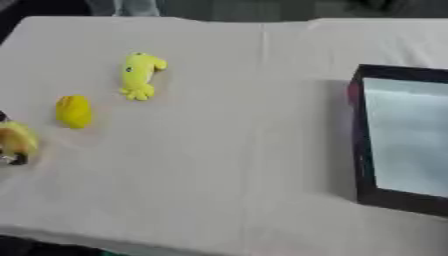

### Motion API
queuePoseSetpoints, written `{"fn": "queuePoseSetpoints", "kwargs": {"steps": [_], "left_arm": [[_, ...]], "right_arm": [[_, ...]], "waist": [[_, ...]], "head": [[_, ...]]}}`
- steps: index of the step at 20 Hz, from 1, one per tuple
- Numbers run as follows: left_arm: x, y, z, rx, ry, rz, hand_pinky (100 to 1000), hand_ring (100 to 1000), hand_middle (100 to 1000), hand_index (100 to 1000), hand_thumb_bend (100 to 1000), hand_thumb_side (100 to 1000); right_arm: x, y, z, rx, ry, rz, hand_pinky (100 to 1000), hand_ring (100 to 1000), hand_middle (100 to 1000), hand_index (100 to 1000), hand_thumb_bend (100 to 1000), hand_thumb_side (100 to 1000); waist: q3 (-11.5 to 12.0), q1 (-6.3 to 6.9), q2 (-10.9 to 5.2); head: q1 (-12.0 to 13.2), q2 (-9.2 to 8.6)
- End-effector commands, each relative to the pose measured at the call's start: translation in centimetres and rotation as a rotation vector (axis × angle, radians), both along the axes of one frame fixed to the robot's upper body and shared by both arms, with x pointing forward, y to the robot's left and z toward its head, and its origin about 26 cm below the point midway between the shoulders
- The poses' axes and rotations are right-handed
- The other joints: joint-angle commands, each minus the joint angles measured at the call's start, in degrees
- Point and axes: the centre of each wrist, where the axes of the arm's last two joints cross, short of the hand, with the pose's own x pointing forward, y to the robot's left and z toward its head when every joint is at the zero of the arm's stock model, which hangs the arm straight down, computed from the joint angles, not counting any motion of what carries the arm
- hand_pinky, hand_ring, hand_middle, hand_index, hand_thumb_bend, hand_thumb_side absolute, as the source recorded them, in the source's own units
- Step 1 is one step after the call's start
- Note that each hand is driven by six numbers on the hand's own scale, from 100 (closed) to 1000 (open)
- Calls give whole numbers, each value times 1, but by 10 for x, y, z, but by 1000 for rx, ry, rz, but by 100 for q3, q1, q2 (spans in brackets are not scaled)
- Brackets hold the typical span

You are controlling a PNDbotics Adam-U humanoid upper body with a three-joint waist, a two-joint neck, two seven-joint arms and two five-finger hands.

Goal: Pick up the objects with one hand, pass them to the other hand, and then place them into the box on the other side of the table.

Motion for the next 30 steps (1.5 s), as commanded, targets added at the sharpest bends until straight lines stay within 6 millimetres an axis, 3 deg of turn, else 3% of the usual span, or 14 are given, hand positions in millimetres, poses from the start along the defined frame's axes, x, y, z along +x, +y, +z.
{"fn": "queuePoseSetpoints", "kwargs": {"steps": [1,14,23,30], "left_arm": [[-8,-1,35,-74,59,95,763,645,529,517,468,100],[-38,-78,82,-95,-198,-117,753,588,479,511,385,100],[-39,-152,88,-139,-422,-259,762,568,467,512,328,100],[-36,-193,85,-176,-542,-351,759,555,456,514,291,100]], "right_arm": [[-2,-4,16,-41,-29,1,1000,1000,1000,1000,100,669],[5,5,31,-79,-62,62,1000,1000,1000,1000,100,599],[33,60,90,-336,-107,303,1000,1000,1000,1000,100,526],[52,106,117,-526,-108,472,1000,1000,1000,1000,100,490]], "waist": [[18,8,-75],[5,-14,-120],[-73,-45,-235],[-125,-100,-265]], "head": [[-49,-8],[-263,-83],[-457,-128],[-631,-100]]}}
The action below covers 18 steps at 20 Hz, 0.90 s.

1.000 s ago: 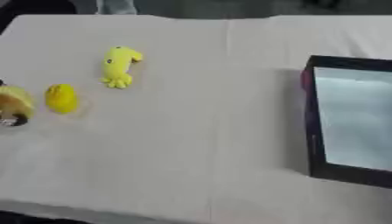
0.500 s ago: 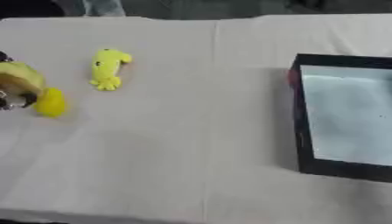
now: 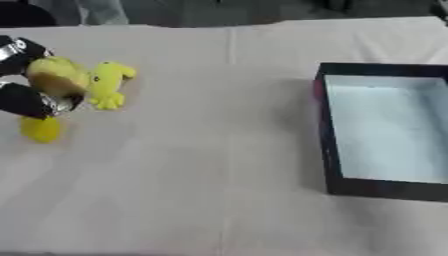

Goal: Pick up the objects with one hand, pass them to the other hand, and then place them into the box on the other side of the table.

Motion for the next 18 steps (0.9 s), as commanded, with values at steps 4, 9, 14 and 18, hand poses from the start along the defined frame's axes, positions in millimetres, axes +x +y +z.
{"fn": "queuePoseSetpoints", "kwargs": {"steps": [4,9,14,18], "left_arm": [[-3,-29,2,2,-110,-22,755,551,453,513,280,100],[3,-50,-17,-4,-126,-44,750,540,443,508,265,100],[6,-68,-27,-18,-159,-62,751,536,439,508,251,100],[6,-79,-32,-36,-189,-80,750,532,435,507,242,100]], "right_arm": [[11,34,18,-201,-2,98,1000,1000,1000,1000,100,433],[27,58,11,-320,26,131,1000,1000,1000,1000,100,375],[37,83,12,-375,15,185,1000,1000,1000,1000,100,336],[43,102,12,-424,12,241,1000,1000,1000,1000,100,289]], "waist": [[-68,-151,-236],[-118,-217,-267],[-136,-243,-277],[-142,-262,-275]], "head": [[-46,23],[-30,32],[-68,-4],[-133,-16]]}}
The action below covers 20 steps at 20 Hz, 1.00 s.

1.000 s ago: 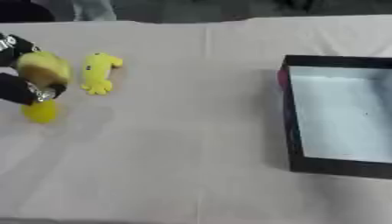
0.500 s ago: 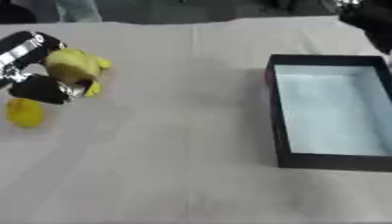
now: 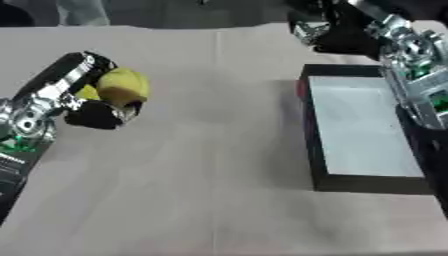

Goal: Pick up the objects with one hand, pass them to the other hand, and then place them into the box on the other side of the table.

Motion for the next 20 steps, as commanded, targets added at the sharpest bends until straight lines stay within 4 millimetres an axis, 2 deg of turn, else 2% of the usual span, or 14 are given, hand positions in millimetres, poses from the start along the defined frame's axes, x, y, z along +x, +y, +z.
{"fn": "queuePoseSetpoints", "kwargs": {"steps": [1,3,4,13,20], "left_arm": [[-1,-8,4,-9,-54,-9,750,530,434,507,239,100],[-1,-13,2,-22,-69,-16,748,527,430,507,232,100],[-1,-16,2,-31,-75,-20,746,524,428,506,227,100],[1,-35,-1,-95,-99,-50,743,514,417,505,203,100],[12,-48,-8,-123,-110,-12,742,512,410,503,205,100]], "right_arm": [[3,10,8,-47,-23,30,1000,1000,1000,1000,100,283],[6,19,7,-70,-25,48,1000,1000,1000,1000,100,246],[8,22,7,-81,-27,53,1000,1000,1000,1000,100,269],[25,53,1,-160,-13,108,1000,1000,1000,1000,100,233],[25,80,3,-199,-2,229,1000,1000,1000,1000,100,226]], "waist": [[-6,-83,-228],[0,-89,-230],[3,-91,-230],[6,-149,-252],[-15,-202,-274]], "head": [[-54,-25],[-90,-21],[-98,-18],[-161,74],[-146,109]]}}
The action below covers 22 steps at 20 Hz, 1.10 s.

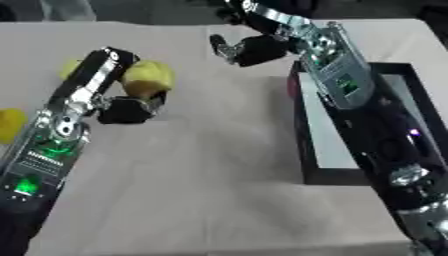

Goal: Pick up the objects with one hand, pass them to the other hand, and then place them into the box on the other side of the table.

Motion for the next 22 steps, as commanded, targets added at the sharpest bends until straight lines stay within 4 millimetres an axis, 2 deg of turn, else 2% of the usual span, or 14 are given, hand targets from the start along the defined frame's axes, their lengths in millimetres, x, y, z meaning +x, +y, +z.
{"fn": "queuePoseSetpoints", "kwargs": {"steps": [1,12,17,22], "left_arm": [[4,-5,5,-13,-34,16,741,511,409,503,205,100],[17,-23,-4,-70,-52,67,719,488,370,483,206,100],[20,-28,-6,-81,-64,70,719,485,364,480,202,100],[18,-33,1,-106,-87,55,719,483,359,479,197,100]], "right_arm": [[-4,6,14,-24,-19,64,1000,1000,1000,1000,100,228],[-17,19,30,-56,90,274,1000,1000,1000,1000,100,230],[-21,22,35,-71,133,308,1000,1000,1000,1000,100,226],[-22,26,35,-89,100,295,1000,1000,1000,1000,100,224]], "waist": [[-13,-77,-242],[2,-104,-196],[0,-114,-181],[21,-111,-163]], "head": [[-1,0],[-74,-126],[-73,-145],[-107,-132]]}}
